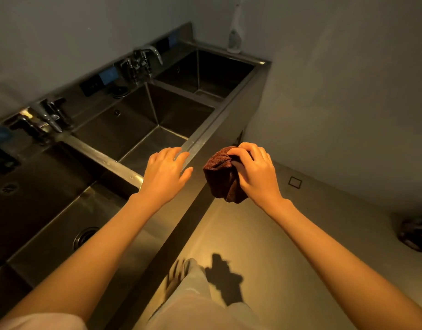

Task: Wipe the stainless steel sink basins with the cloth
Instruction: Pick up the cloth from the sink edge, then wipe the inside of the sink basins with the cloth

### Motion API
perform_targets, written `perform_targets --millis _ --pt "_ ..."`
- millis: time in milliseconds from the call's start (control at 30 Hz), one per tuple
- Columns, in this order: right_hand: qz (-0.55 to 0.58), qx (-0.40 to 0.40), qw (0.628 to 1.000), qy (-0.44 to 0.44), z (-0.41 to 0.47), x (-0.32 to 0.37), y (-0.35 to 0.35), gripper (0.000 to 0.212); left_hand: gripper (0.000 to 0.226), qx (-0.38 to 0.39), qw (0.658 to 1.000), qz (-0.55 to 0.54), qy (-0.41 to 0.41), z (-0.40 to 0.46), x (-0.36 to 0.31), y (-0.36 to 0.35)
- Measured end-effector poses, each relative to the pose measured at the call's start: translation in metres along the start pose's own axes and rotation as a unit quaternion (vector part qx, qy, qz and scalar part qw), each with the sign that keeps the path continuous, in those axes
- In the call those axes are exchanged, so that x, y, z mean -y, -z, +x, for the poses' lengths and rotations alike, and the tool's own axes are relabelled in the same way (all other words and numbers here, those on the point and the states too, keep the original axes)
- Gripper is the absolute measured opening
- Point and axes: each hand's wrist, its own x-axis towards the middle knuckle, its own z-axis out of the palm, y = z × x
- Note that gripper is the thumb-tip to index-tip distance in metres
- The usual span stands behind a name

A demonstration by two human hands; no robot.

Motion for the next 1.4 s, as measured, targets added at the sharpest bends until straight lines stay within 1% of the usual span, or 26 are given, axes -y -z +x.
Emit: perform_targets --millis 233,333,500,633,933,1033,1133,1200,1400 --pt "0.001 0.011 0.999 0.032 0.063 -0.024 -0.038 0.024 0.043 -0.02 1.0 -0.002 0.022 0.063 0.037 -0.024" --pt "0.004 0.02 0.999 0.046 0.103 -0.032 -0.06 0.025 0.043 -0.014 0.999 0.005 0.04 0.092 0.062 -0.031" --pt "0.013 0.034 0.997 0.061 0.165 -0.037 -0.101 0.027 0.039 -0.026 0.996 0.026 0.076 0.133 0.105 -0.035" --pt "0.034 0.048 0.996 0.073 0.198 -0.037 -0.134 0.026 0.037 -0.013 0.993 0.054 0.105 0.144 0.133 -0.042" --pt "0.098 0.127 0.977 0.141 0.255 -0.031 -0.207 0.026 0.032 -0.017 0.978 0.071 0.193 0.143 0.175 -0.052" --pt "0.125 0.146 0.964 0.184 0.276 -0.031 -0.231 0.025 0.034 -0.006 0.967 0.08 0.243 0.143 0.184 -0.056" --pt "0.157 0.165 0.948 0.223 0.301 -0.034 -0.252 0.024 0.047 -0.007 0.951 0.084 0.296 0.146 0.188 -0.055" --pt "0.178 0.166 0.938 0.246 0.32 -0.04 -0.265 0.024 0.048 -0.014 0.94 0.091 0.33 0.153 0.186 -0.054" --pt "0.222 0.192 0.909 0.297 0.363 -0.062 -0.301 0.025 0.049 0.001 0.891 0.098 0.443 0.176 0.171 -0.068"
